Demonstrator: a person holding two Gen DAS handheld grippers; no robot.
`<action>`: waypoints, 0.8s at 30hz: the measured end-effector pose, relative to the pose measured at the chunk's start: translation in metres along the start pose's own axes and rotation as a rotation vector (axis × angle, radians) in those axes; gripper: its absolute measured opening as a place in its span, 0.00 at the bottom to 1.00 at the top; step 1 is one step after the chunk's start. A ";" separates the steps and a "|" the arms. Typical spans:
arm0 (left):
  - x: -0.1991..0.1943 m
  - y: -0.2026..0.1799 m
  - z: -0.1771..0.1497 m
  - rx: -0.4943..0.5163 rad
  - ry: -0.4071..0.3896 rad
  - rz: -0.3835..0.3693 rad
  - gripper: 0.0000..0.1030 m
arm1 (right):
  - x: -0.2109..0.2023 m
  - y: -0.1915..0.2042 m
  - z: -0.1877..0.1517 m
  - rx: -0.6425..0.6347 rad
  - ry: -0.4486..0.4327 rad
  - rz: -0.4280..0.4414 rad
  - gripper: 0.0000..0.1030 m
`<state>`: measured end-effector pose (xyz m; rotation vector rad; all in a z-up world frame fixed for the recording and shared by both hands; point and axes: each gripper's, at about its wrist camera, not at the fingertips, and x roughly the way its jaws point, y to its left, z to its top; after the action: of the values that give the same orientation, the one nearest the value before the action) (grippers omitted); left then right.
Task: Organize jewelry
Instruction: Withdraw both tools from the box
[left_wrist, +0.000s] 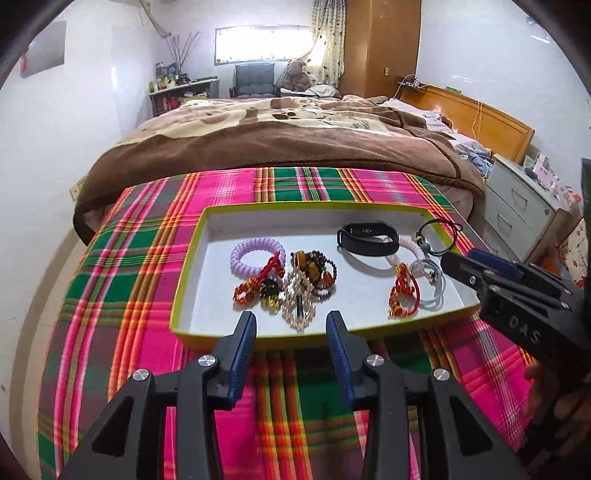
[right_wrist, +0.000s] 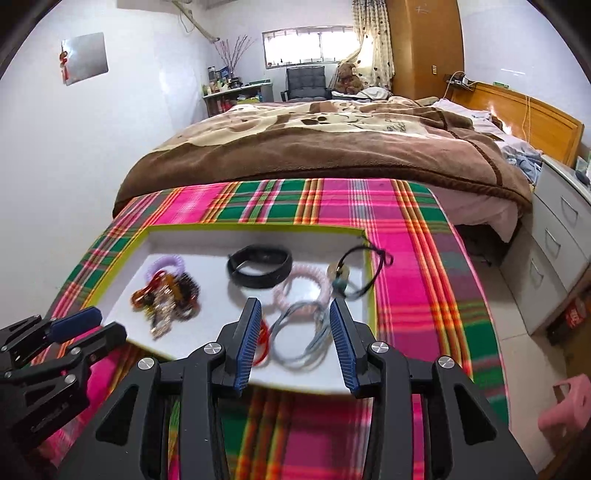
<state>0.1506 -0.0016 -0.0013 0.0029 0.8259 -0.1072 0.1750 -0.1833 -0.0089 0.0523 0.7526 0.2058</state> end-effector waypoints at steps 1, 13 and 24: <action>-0.003 -0.001 -0.002 -0.003 -0.005 0.008 0.38 | -0.005 0.001 -0.003 0.007 -0.004 0.010 0.39; -0.039 -0.008 -0.036 -0.007 -0.045 0.065 0.38 | -0.049 0.018 -0.037 0.014 -0.045 0.027 0.56; -0.055 -0.018 -0.055 0.015 -0.049 0.099 0.38 | -0.063 0.030 -0.063 -0.005 -0.047 0.011 0.56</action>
<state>0.0715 -0.0121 0.0021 0.0553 0.7743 -0.0203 0.0817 -0.1683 -0.0090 0.0568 0.7056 0.2163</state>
